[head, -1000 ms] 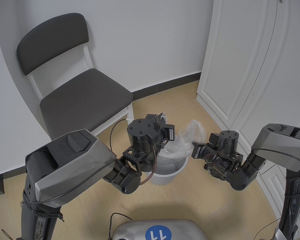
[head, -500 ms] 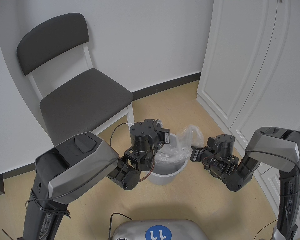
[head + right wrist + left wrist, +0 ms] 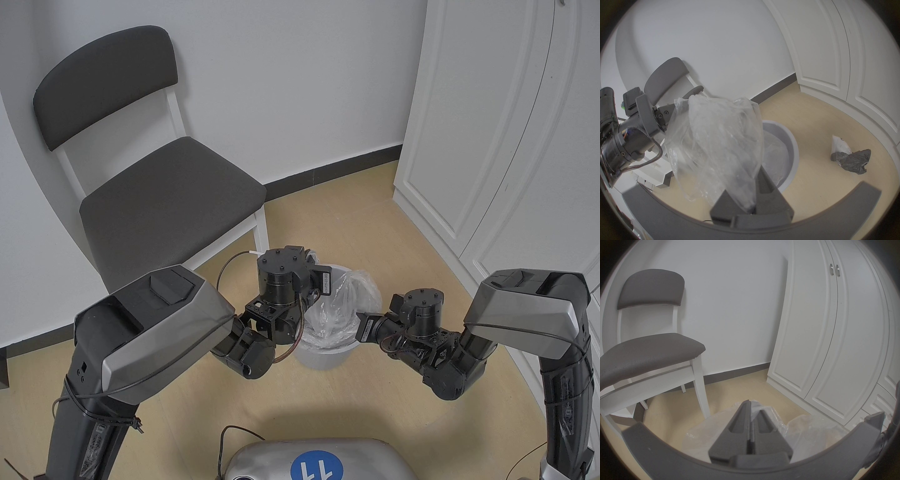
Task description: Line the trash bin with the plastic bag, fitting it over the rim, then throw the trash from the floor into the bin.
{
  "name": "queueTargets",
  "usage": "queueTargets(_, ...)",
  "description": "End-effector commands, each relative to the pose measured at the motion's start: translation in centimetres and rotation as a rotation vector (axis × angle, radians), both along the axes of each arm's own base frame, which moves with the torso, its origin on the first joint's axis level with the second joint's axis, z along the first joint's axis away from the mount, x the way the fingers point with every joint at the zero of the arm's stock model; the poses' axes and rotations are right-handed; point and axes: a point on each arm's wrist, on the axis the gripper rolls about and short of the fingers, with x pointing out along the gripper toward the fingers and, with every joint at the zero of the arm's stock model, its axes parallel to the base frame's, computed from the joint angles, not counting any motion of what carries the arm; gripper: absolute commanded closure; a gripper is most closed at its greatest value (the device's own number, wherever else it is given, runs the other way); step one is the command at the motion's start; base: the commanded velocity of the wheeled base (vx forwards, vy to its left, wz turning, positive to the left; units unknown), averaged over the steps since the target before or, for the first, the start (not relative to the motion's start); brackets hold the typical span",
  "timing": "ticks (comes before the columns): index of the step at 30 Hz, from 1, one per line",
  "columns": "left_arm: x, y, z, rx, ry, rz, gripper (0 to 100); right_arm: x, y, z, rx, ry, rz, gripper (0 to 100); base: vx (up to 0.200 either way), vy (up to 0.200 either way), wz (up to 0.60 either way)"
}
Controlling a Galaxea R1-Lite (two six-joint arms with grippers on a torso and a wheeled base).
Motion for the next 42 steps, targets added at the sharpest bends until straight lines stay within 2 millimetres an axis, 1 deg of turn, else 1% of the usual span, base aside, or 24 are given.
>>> queueTargets(1,0.5,-0.4,-0.5,-0.001,0.003,-0.001,100,1.6,-1.2,-0.4,0.007,-0.011,-0.045,100,0.0,0.0,0.0)
queueTargets(5,1.4,-0.8,-1.2,-0.017,-0.001,0.003,100,3.5,-2.6,-1.3,0.015,-0.022,-0.095,100,0.0,0.0,0.0)
queueTargets(8,2.1,-1.1,-2.3,-0.023,0.022,0.008,100,4.9,-3.5,-2.3,0.02,-0.026,-0.127,100,0.0,0.0,0.0)
queueTargets(10,2.3,-1.2,-2.5,-0.03,0.03,0.009,100,5.2,-3.8,-2.5,0.022,-0.029,-0.136,100,0.0,0.0,0.0)
queueTargets(11,2.8,-1.3,-2.7,-0.043,0.052,0.016,100,5.8,-4.5,-2.6,0.024,-0.035,-0.157,100,0.0,0.0,0.0)
queueTargets(13,3.2,-1.3,-3.0,-0.036,0.087,0.022,100,6.1,-5.1,-2.6,0.024,-0.037,-0.171,100,0.0,0.0,0.0)
queueTargets(16,3.6,-1.1,-3.3,-0.043,0.13,0.034,100,6.3,-5.5,-2.5,0.025,-0.038,-0.182,100,0.0,0.0,0.0)
queueTargets(19,4.0,-1.4,-3.6,-0.08,0.174,0.04,100,6.3,-5.8,-2.5,0.023,-0.039,-0.188,100,0.0,0.0,0.0)
queueTargets(21,4.0,-1.7,-3.5,-0.101,0.184,0.038,100,6.4,-6.1,-2.5,0.022,-0.039,-0.195,100,0.0,0.0,0.0)
queueTargets(24,3.8,-2.0,-3.5,-0.117,0.193,0.032,100,6.5,-6.6,-2.5,0.019,-0.038,-0.205,100,0.0,0.0,0.0)
queueTargets(27,3.0,-3.1,-3.4,-0.141,0.198,0.009,100,6.4,-6.8,-2.7,0.016,-0.031,-0.205,100,0.0,0.0,0.0)
queueTargets(28,3.0,-3.1,-3.3,-0.145,0.198,0.008,100,6.4,-6.8,-2.7,0.016,-0.031,-0.204,100,0.0,0.0,0.0)
queueTargets(30,2.3,-4.1,-3.2,-0.159,0.202,-0.013,100,6.3,-6.8,-2.5,0.019,-0.032,-0.193,100,0.0,0.0,0.0)
queueTargets(32,1.9,-4.6,-3.3,-0.159,0.212,-0.023,100,6.1,-6.9,-2.1,0.021,-0.034,-0.192,100,0.0,0.0,0.0)
queueTargets(36,2.0,-4.6,-3.7,-0.151,0.232,-0.021,100,5.6,-7.0,-1.3,0.019,-0.038,-0.189,100,0.0,0.0,0.0)
queueTargets(37,2.0,-4.6,-4.2,-0.151,0.25,-0.015,100,5.5,-7.1,-1.0,0.021,-0.039,-0.186,100,0.0,0.0,0.0)
queueTargets(39,2.2,-4.5,-4.2,-0.15,0.263,-0.009,100,5.4,-7.0,-0.9,0.017,-0.037,-0.183,100,0.0,0.0,0.0)
queueTargets(41,2.7,-4.0,-4.2,-0.132,0.289,0.012,100,5.1,-7.1,-0.8,0.01,-0.035,-0.18,100,0.0,0.0,0.0)
queueTargets(42,3.1,-3.4,-3.9,-0.121,0.302,0.028,100,5.0,-7.1,-0.6,-0.001,-0.038,-0.177,100,0.0,0.0,0.0)
